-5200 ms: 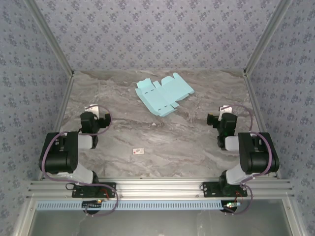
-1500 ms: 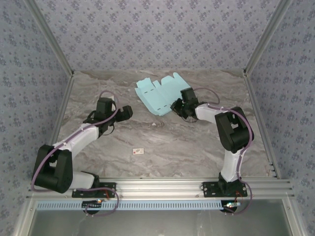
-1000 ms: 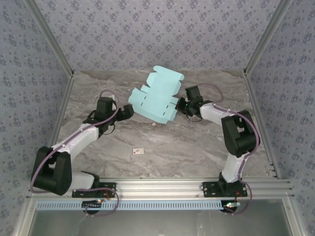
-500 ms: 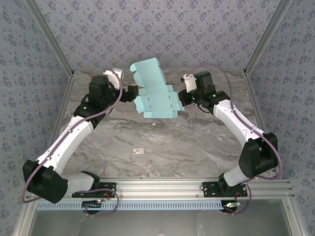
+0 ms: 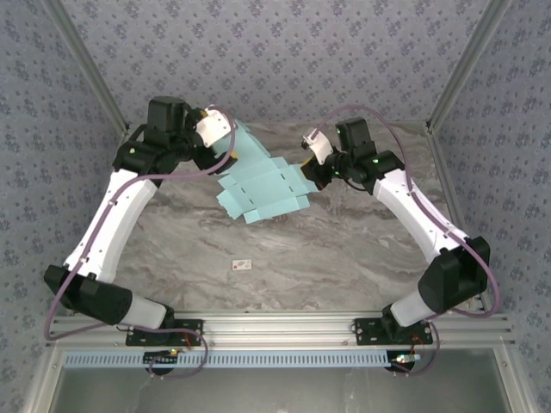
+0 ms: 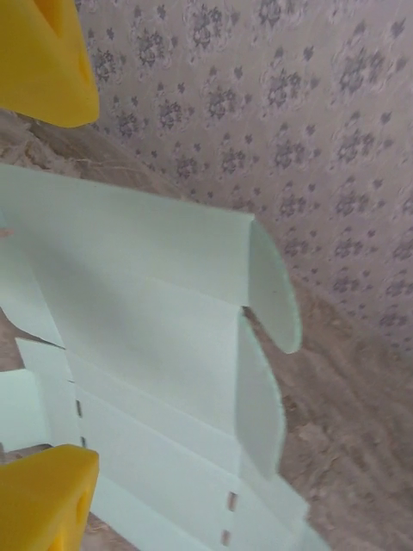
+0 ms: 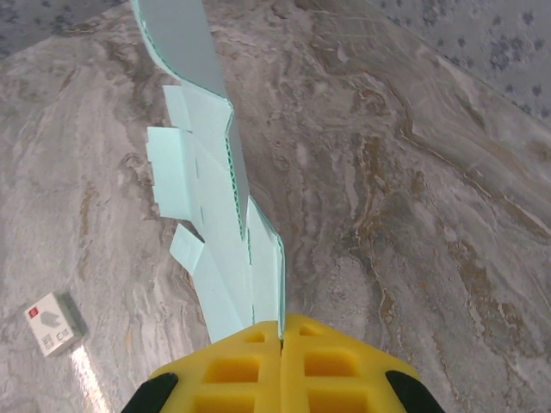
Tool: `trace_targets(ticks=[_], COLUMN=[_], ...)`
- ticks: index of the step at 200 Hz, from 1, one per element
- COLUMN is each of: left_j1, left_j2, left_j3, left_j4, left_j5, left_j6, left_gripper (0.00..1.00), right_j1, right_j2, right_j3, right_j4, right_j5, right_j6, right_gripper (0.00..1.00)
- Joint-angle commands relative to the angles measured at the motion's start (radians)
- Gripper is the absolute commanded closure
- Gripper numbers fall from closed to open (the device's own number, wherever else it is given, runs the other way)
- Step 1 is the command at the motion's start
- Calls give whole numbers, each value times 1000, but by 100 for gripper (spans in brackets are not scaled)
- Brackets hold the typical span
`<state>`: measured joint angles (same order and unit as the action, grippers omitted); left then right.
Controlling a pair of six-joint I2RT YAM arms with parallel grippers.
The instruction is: Fold the paper box
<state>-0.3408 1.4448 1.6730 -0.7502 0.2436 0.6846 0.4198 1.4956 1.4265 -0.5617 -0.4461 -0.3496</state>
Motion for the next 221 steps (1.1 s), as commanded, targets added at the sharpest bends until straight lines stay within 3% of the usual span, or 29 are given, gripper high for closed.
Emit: trace_targets(ticks=[1,65,104,140,191,202,212,221], left_j1=[38,77,77,77,77,77,77,77], left_j2=[19,89,194,209,156,127,89,50], left_j3=[77,164,337,361,343,322,289,238], left_j4=[-131,-190,-343,-381,-364,-339,-305,-260], left_j5=[109,254,383,432,447,444,443,445], left_j6=[104,133,120,107,27,-8,-45,-81], left_gripper=[5,15,47,73,99,100,100,100], right_j1=[8,17,17,13,-3,-15,-34,-58], right_j2=[-46,-66,-72,-69,-46,-48,-55,-67], right_j3=[43,73,87,107,154,167,173,169], right_j4=[-87,-147,-153,-146,-144,-141,-126,-107], right_j5=[-80,-86,-64,-57,-36,-42,-33,-37], right_j6=[-87,-134,-145,-159,-134,-116,-72,-29], right_gripper=[100,100,100,100,100,88,68,56])
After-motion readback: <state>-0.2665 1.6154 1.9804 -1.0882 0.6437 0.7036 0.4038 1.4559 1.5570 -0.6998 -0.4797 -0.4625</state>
